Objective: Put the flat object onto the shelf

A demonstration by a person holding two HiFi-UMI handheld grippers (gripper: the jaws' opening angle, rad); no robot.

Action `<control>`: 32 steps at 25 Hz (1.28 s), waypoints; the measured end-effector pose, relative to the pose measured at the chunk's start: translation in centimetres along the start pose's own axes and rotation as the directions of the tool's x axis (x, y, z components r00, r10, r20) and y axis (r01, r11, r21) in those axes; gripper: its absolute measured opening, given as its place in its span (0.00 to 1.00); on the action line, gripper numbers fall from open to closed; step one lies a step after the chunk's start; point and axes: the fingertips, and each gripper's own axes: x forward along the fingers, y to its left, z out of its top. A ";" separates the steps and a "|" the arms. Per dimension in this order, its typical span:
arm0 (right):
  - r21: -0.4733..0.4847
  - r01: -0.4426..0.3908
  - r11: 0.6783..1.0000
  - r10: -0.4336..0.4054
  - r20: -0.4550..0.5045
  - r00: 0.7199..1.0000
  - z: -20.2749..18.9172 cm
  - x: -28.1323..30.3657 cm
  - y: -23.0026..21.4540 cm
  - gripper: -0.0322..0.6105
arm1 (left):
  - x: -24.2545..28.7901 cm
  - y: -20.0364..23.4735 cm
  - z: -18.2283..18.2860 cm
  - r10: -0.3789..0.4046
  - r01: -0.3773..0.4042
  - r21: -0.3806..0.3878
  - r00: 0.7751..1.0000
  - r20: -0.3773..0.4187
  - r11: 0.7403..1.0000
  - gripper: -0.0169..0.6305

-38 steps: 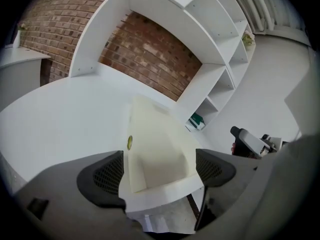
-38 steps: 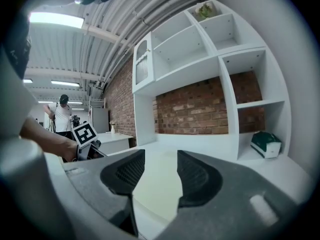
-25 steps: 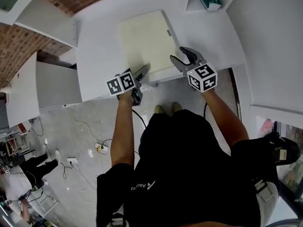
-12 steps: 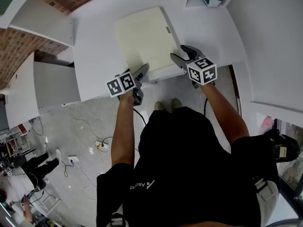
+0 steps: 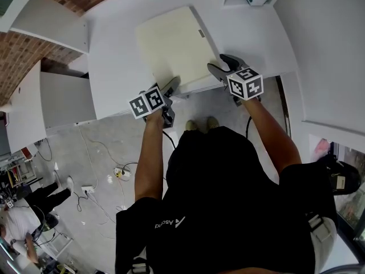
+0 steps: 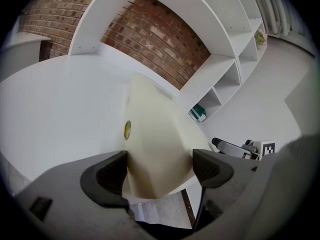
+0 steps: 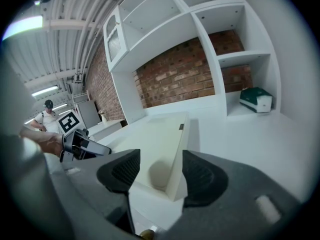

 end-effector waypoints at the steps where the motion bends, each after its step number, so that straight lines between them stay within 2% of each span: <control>1: -0.001 0.001 1.000 -0.001 -0.002 1.000 -0.1 -0.2 0.0 0.44 | -0.2 0.0 -0.2 0.000 0.000 -0.003 1.000 0.000 1.000 0.65; 8: -0.005 -0.009 1.000 0.009 -0.013 1.000 -0.8 -1.3 0.3 0.44 | -1.7 -0.4 -2.0 0.003 -0.003 -0.014 1.000 -0.004 1.000 0.64; 19: 0.012 -0.091 0.996 0.091 -0.028 0.995 -1.6 -0.6 2.4 0.44 | -4.0 -0.5 -4.7 0.007 -0.008 -0.038 1.000 -0.013 0.999 0.63; 28: 0.014 -0.124 0.992 0.124 -0.082 0.989 -3.1 0.1 3.1 0.44 | -4.8 -0.5 -5.7 -0.008 0.009 -0.053 1.000 0.007 0.999 0.63; 32: 0.015 -0.131 0.991 0.132 -0.085 0.988 -3.1 0.4 3.0 0.44 | -4.6 -0.3 -5.8 -0.048 0.050 -0.113 0.999 0.022 0.992 0.64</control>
